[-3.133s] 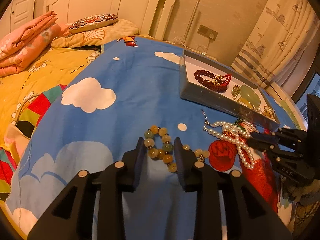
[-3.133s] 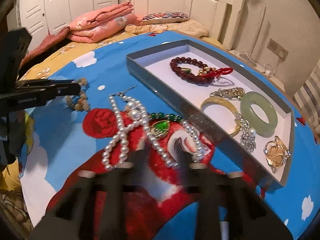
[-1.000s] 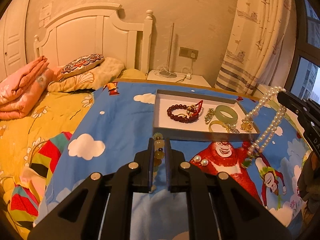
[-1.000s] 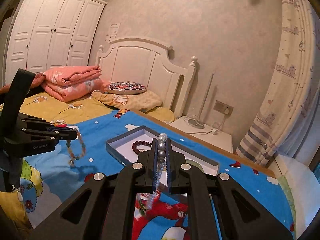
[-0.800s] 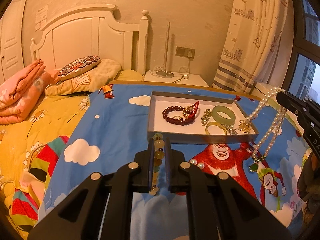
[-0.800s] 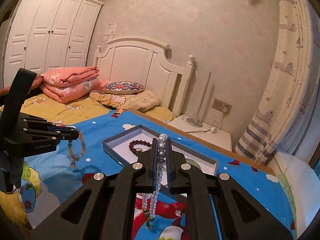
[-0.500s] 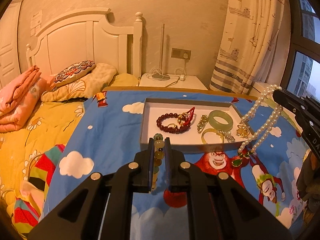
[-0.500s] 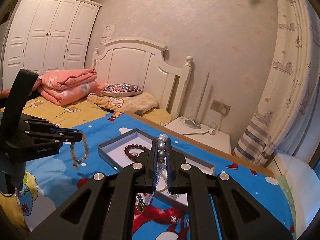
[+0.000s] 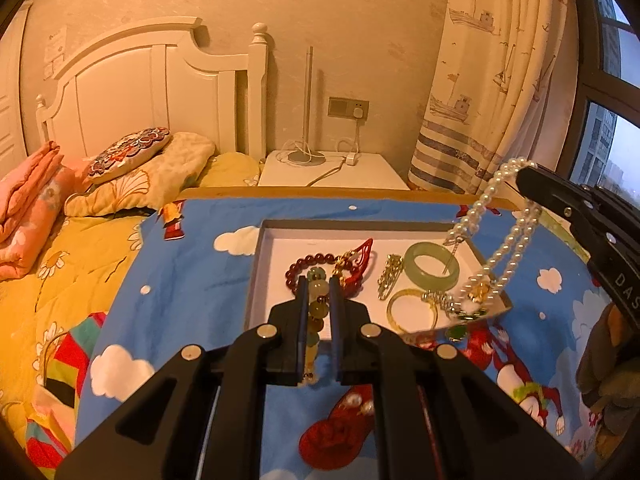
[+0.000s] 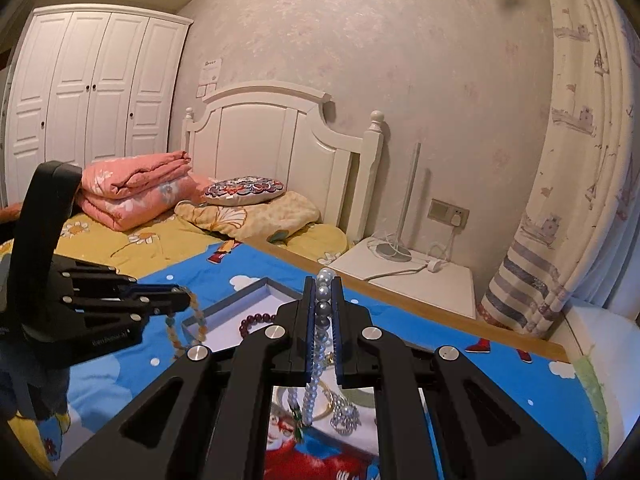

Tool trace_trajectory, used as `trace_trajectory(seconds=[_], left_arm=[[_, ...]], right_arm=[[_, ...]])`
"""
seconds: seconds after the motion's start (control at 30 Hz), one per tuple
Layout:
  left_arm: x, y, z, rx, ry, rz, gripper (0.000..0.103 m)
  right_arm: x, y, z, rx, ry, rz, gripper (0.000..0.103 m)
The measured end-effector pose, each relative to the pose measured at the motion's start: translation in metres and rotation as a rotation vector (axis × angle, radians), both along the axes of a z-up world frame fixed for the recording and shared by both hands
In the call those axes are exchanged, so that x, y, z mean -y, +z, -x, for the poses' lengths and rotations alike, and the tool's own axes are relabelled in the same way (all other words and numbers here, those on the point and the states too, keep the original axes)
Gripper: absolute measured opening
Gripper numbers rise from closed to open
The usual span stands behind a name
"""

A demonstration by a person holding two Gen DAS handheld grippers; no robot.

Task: Organize jewelry
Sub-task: 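Lower the bead bracelet and pearl necklace into the tray and open both tools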

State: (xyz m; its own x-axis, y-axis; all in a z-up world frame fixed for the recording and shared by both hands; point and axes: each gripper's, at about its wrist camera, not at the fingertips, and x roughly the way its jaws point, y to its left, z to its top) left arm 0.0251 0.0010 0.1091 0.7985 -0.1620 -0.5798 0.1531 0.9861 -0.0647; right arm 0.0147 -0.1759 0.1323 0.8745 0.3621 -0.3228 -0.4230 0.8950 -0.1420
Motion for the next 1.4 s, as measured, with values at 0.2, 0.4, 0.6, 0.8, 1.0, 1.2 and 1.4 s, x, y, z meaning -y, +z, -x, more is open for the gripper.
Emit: trace_trajectory(seconds=[0.2,0.4,0.6,0.8,1.0,1.2,1.4], left_arm=[[-0.001,0.007,-0.024,0.008,0.005,0.027,0.009],[-0.003,0.016,-0.044,0.024,0.009,0.047,0.009],[-0.003,0.007,-0.058,-0.007,0.009,0.061,0.009],[0.003,-0.020,-0.069,-0.065,-0.004,0.039,0.009],[0.010,-0.039,-0.079,-0.099,-0.020,0.012,0.018],[-0.002,-0.041,-0.080,-0.087,0.046,0.021,0.066],[-0.024,-0.035,-0.068,-0.055,0.166,0.001,0.092]], right_arm=[[0.004,0.000,-0.024,-0.035,0.003,-0.031,0.008],[0.001,0.011,-0.043,-0.026,0.014,-0.053,0.008],[-0.006,0.010,-0.058,-0.035,0.022,-0.062,0.008],[-0.012,-0.015,-0.071,-0.110,0.026,-0.043,0.008],[-0.016,-0.048,-0.091,-0.237,0.016,0.017,0.009],[-0.008,-0.061,-0.095,-0.297,0.004,0.005,0.079],[0.004,-0.054,-0.083,-0.281,-0.022,-0.006,0.080]])
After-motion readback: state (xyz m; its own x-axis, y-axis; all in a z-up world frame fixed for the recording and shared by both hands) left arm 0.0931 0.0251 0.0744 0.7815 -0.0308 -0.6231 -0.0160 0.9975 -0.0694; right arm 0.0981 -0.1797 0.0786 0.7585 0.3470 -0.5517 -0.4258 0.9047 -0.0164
